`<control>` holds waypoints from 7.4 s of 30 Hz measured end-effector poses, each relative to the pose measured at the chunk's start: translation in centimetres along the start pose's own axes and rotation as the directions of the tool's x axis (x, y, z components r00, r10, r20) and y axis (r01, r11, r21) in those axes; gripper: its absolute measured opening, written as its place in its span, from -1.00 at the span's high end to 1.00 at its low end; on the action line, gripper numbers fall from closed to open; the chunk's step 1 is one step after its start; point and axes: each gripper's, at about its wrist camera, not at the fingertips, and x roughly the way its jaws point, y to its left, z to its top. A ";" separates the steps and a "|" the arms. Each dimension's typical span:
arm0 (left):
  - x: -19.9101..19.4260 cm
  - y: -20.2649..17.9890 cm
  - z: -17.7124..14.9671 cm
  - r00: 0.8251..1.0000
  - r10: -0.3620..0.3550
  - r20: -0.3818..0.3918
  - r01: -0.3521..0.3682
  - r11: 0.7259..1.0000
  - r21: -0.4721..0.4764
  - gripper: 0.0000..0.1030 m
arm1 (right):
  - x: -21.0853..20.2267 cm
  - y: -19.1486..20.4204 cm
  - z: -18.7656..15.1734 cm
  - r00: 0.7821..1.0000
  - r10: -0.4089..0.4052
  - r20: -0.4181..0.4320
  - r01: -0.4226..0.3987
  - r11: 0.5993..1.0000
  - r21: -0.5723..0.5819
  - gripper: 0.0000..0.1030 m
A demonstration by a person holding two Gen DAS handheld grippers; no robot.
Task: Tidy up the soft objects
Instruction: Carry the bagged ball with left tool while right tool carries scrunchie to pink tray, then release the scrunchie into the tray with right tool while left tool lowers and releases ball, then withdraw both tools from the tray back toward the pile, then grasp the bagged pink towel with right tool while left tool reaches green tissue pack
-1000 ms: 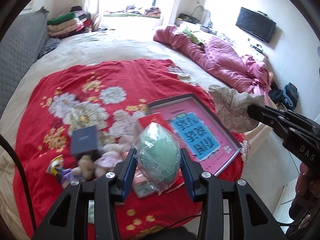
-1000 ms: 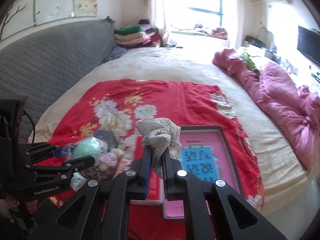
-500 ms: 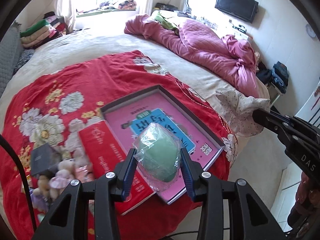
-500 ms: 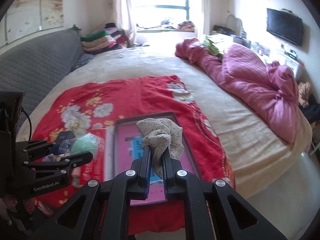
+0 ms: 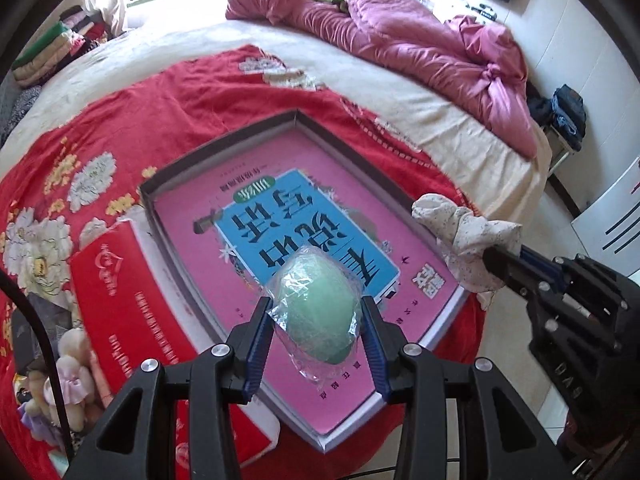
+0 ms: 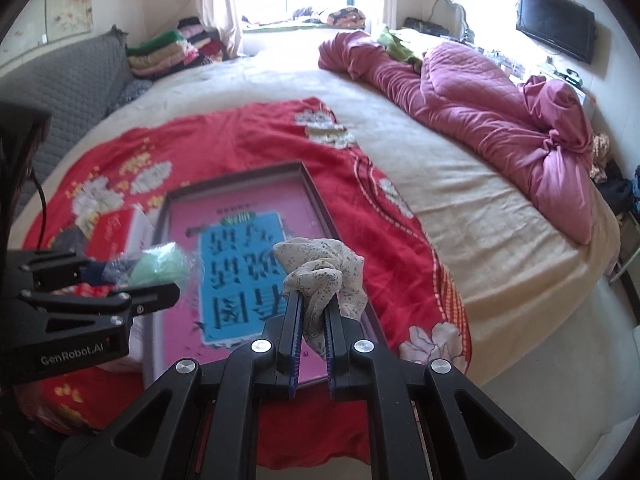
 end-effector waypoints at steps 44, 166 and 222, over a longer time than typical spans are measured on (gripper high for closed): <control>3.2 -0.9 -1.4 0.995 0.038 -0.097 -0.031 0.997 0.072 0.02 | 2.8 -0.2 -1.7 0.993 0.043 -0.113 -0.038 0.998 0.047 0.05; -21.5 26.8 -15.8 0.937 0.318 0.142 -0.238 0.883 -0.405 -0.67 | -10.2 22.6 3.5 0.982 0.156 0.110 -0.120 0.953 -0.279 -0.46; -5.9 30.3 -22.0 0.997 -0.066 -0.044 0.037 0.876 -0.481 -0.69 | 4.0 34.1 -2.9 0.986 -0.073 -0.147 -0.029 0.806 -0.591 -0.46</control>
